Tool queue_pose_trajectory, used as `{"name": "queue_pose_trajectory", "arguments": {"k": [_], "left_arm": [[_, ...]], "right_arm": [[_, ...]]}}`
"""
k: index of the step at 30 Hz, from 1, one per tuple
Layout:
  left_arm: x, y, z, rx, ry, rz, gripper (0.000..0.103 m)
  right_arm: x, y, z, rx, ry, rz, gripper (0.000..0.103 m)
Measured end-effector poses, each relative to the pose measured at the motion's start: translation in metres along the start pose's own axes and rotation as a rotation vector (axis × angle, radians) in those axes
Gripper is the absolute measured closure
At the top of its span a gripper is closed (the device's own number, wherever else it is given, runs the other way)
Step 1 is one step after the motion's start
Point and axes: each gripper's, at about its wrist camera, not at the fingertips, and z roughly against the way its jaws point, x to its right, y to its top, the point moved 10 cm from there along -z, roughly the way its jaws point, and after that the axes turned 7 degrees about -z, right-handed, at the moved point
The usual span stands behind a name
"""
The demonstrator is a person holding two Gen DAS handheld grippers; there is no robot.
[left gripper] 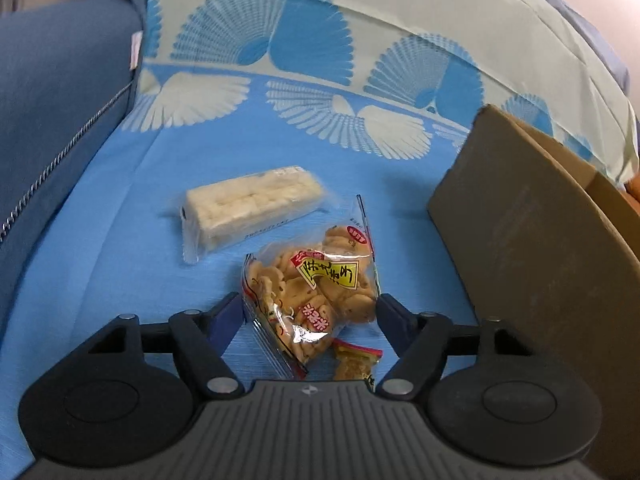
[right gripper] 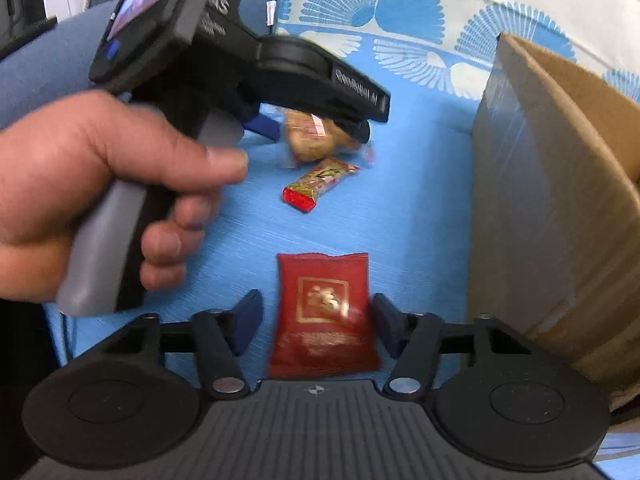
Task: Organize snacks
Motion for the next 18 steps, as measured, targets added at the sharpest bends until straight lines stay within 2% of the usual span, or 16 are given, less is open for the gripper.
{"name": "queue_pose_trajectory", "arguments": {"k": [4,11,15,18], "left_arm": [[-0.002,0.005,0.012,0.053,0.004,-0.012,0.035],[-0.022,0.012,0.06,0.11,-0.006,0.072,0.036],[-0.033,0.004,0.093,0.063,-0.044,0.17,0.036],[-0.03,-0.006,0.118,-0.005,-0.072,0.162,0.036]], "right_arm": [[-0.007,0.001,0.001,0.024,0.013,0.024,0.058],[-0.016,0.003,0.016,0.087,0.028,0.071,0.059],[-0.019,0.005,0.03,0.107,0.023,0.076,0.06],[-0.02,0.007,0.043,0.106,0.033,0.057,0.06]]}}
